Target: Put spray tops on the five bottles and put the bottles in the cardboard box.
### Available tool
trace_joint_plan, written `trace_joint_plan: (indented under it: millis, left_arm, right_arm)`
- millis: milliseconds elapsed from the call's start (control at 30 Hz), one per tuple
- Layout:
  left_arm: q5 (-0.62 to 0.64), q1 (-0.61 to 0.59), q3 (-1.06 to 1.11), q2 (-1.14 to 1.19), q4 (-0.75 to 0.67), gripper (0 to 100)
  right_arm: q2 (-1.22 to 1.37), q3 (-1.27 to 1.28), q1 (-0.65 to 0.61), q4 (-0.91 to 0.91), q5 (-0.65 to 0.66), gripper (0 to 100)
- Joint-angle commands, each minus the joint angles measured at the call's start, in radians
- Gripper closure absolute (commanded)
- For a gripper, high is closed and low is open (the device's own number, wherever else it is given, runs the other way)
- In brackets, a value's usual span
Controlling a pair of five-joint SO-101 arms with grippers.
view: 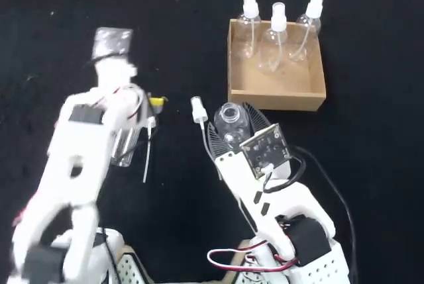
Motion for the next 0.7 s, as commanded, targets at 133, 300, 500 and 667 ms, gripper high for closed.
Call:
trace_joint_plan:
  millis: [133, 300, 500, 667]
  left_arm:
    - [0.095, 0.143, -0.526, 0.476, 0.229, 71]
    - [0.236, 0.188, -0.743, 0.641, 0.345, 71]
    - [0.331, 0.243, -0.869, 0.766, 0.348, 71]
    - [0.379, 0.254, -0.915, 0.833, 0.308, 71]
  right_arm:
    - [-0.015, -0.01, 0.095, 0.023, -0.04, 80.8]
    - [-0.015, -0.013, 0.232, 0.009, -0.107, 80.8]
    - [-0.015, -0.016, 0.252, 0.0, -0.107, 80.8]
    - [-0.015, -0.015, 0.252, 0.002, -0.107, 80.8]
